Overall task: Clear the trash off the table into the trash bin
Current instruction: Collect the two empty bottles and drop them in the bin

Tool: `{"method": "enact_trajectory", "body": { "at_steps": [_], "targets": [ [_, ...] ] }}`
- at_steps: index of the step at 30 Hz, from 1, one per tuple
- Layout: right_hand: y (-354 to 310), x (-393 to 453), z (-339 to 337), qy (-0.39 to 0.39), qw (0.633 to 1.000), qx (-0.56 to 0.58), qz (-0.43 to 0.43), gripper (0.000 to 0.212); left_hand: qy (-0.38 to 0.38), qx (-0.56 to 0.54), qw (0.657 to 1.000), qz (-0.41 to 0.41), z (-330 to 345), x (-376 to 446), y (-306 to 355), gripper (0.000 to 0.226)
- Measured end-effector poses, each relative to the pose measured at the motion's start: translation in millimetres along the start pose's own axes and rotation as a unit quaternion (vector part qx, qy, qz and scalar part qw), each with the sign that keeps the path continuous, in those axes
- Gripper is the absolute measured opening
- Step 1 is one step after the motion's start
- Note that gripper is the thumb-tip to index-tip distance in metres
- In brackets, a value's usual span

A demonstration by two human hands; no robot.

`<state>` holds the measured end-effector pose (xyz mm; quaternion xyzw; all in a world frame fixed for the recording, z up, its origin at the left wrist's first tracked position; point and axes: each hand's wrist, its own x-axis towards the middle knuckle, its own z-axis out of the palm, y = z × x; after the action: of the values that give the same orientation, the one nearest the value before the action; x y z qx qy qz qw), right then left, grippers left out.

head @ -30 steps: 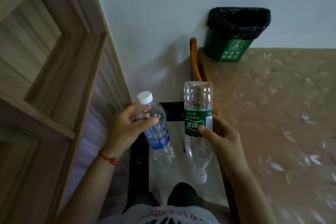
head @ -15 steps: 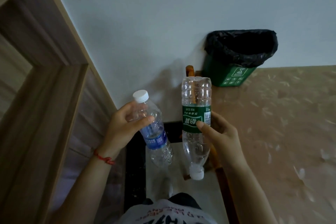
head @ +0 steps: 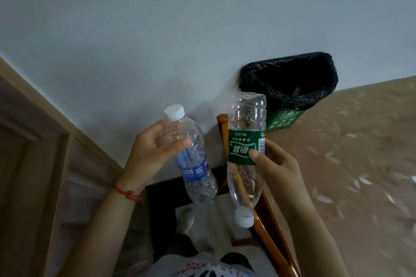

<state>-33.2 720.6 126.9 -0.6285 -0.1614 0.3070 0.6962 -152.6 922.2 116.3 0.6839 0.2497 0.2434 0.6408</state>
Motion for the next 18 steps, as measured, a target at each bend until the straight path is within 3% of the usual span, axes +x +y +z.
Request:
{"method": "enact_trajectory", "body": {
  "at_steps": [12, 18],
  "targets": [
    [-9.1, 56.1, 6.7, 0.214, 0.976, 0.047, -0.017, 0.034, -0.221, -0.009, 0.975, 0.001, 30.6, 149.9, 13.6, 0.045],
    [-12.8, 65.7, 3.5, 0.283, 0.957, 0.051, -0.029, 0.036, -0.29, -0.015, 0.957, 0.006, 57.6, 189.7, 12.7, 0.038]
  ]
}}
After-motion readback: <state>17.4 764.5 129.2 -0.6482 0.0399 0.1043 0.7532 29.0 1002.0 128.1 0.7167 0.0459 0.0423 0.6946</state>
